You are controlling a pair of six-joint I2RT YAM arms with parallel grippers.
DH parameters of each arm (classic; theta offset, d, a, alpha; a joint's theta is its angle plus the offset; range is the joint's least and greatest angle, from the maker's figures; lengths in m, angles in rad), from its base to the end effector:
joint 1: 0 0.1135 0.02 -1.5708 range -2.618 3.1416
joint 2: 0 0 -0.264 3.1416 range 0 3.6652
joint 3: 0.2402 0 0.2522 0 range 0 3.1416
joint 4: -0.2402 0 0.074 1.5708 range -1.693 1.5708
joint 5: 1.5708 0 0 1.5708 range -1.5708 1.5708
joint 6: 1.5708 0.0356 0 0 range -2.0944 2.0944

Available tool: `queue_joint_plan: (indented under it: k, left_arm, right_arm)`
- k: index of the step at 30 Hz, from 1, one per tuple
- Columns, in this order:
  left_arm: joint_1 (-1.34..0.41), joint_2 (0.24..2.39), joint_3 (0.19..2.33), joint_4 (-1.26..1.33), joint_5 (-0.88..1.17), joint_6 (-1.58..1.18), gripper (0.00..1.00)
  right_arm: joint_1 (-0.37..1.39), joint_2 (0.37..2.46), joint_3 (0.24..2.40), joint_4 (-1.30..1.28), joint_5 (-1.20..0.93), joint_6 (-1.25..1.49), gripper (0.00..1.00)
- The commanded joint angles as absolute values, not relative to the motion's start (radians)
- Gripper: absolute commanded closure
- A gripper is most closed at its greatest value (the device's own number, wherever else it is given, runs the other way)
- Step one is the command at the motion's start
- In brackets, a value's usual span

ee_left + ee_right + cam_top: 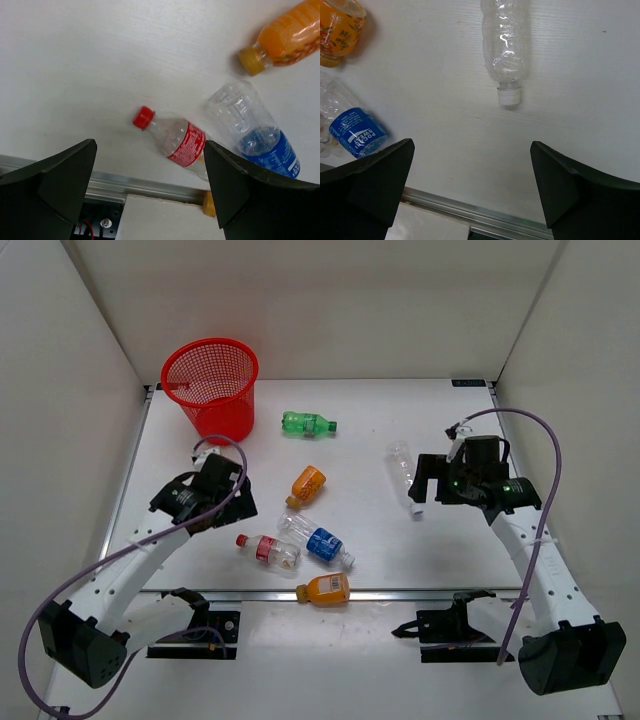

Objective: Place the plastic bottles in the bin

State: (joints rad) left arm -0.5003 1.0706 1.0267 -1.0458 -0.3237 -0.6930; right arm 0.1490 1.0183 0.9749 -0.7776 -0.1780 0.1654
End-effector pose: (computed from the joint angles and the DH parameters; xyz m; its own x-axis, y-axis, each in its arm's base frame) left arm 0.1727 -0.0815 0.2988 -0.8064 -0.2494 -0.5361 -0.2464 0.9660 -0.0787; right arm 0.1999 0.0364 0.3077 -0.7575 0.0502 -0.6509 -0.1426 0.9602 0.2400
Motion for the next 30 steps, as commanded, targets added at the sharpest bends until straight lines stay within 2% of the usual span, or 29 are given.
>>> queue_joint_plan:
  k: [1,8,17,27,28,30]
  left_arm:
    - [-0.534,0.997,0.913,-1.069,-0.270,-0.817,0.02]
    - [-0.546,0.946,0.750,-0.925,-0.178,-1.008,0.01]
    - [-0.554,0.957,0.618,-0.759,-0.147,-1.158,0.01]
    - [-0.635,1.155,0.588,-0.644,-0.120,-1.187,0.01]
    - [-0.640,1.179,0.591,-0.640,-0.114,-1.186,0.02]
    - [-0.647,1.206,0.597,-0.638,-0.129,-1.177,0.17]
  right_arm:
    - [0.155,0.982,0.963,-0.707,-0.209,0.161,0.01]
    - [0.207,1.035,1.018,-0.729,-0.091,0.146,0.01]
    - [0.131,1.026,0.976,-0.718,-0.107,0.140,0.01]
    - [0.066,1.046,0.947,-0.749,-0.069,0.127,0.01]
    - [0.058,1.042,0.948,-0.749,-0.068,0.126,0.00]
    - [0.049,1.037,0.946,-0.742,-0.064,0.127,0.00]
